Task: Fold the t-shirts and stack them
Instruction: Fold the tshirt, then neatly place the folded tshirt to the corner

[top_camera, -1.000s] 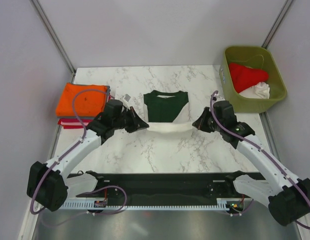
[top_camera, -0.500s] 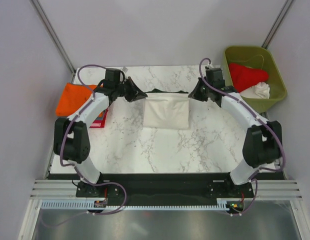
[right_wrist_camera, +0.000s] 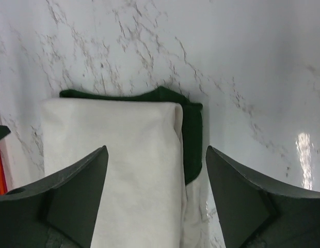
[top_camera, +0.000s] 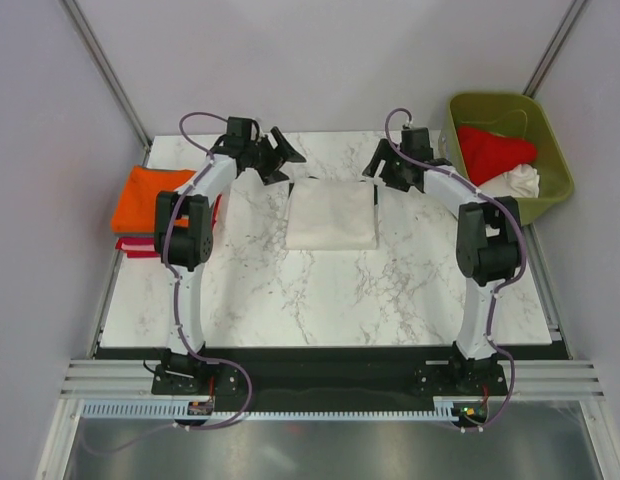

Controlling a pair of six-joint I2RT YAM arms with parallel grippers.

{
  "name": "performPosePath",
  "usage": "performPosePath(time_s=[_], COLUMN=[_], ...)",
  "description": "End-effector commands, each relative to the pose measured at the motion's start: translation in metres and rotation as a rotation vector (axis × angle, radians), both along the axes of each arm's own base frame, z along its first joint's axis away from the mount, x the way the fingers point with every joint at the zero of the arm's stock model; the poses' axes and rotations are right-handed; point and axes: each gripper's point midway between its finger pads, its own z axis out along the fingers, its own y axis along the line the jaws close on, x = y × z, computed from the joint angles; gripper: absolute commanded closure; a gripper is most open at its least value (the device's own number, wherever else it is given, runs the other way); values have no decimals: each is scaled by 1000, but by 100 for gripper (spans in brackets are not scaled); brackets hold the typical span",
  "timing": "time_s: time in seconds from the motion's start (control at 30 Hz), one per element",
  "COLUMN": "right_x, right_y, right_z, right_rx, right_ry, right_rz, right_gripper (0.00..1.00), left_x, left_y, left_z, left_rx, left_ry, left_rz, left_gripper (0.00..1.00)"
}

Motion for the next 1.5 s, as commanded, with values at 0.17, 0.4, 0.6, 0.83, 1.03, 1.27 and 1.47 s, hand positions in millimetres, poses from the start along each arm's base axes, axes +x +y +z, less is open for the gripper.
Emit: performPosePath(time_s=[0.17, 0.4, 0.6, 0.83, 1.03, 1.27, 1.47], right_x=[-17, -16, -9, -4, -3, -2, -1], right_y=[-11, -9, -7, -5, -2, 4, 14], right_z=[6, -32, -52, -75, -79, -76, -80], right_rx=[-62, -70, -74, -72, -57, -21, 28], right_ry=[-98, -27, 1, 32, 36, 19, 23], right_rz=[11, 25, 23, 24, 30, 46, 60], right_gripper=[25, 30, 32, 34, 43, 57, 64], left_x=[-22, -27, -22, -17, -9, -7, 0], left_y=[2, 0, 0, 17, 13, -6, -4], left_z=[9, -26, -49, -67, -84, -94, -102], left_rx=[171, 228, 247, 344, 337, 362, 385], left_ry=[-129, -79, -46, -38, -12, -14, 7], left_rz=[-45, -44, -37, 28, 34, 42, 115], left_gripper=[19, 17, 19, 18, 25, 35, 50])
